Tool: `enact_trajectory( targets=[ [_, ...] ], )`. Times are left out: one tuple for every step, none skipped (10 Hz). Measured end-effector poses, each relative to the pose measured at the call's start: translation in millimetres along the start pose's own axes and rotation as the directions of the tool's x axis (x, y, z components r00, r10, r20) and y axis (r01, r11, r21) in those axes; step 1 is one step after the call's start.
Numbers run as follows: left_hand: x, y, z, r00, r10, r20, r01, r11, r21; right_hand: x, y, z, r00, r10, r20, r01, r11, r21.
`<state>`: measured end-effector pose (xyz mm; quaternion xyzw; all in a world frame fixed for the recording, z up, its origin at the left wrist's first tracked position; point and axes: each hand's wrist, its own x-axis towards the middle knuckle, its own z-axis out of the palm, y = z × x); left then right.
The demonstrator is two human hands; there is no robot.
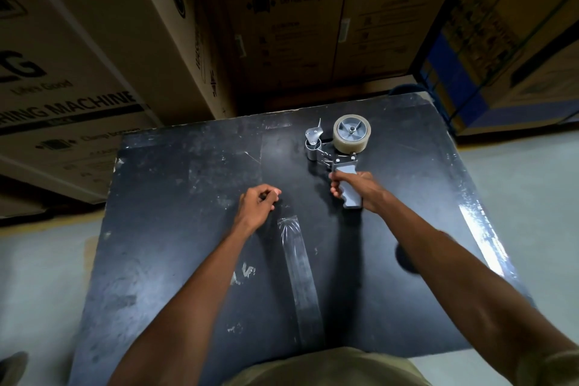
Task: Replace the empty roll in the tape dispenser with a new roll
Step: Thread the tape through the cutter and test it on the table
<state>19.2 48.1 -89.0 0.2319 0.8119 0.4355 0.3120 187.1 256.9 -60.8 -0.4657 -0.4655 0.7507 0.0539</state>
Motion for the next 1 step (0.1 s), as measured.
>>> enact_trajectory(
  targets=[
    [-2.1,4.3,1.0,1.0,0.001,0.003,-0.001,1.0,-0.001,-1.6,2.4,2.0,1.0,-0.011,-0.024,0.011,1.0,-0.008]
  ],
)
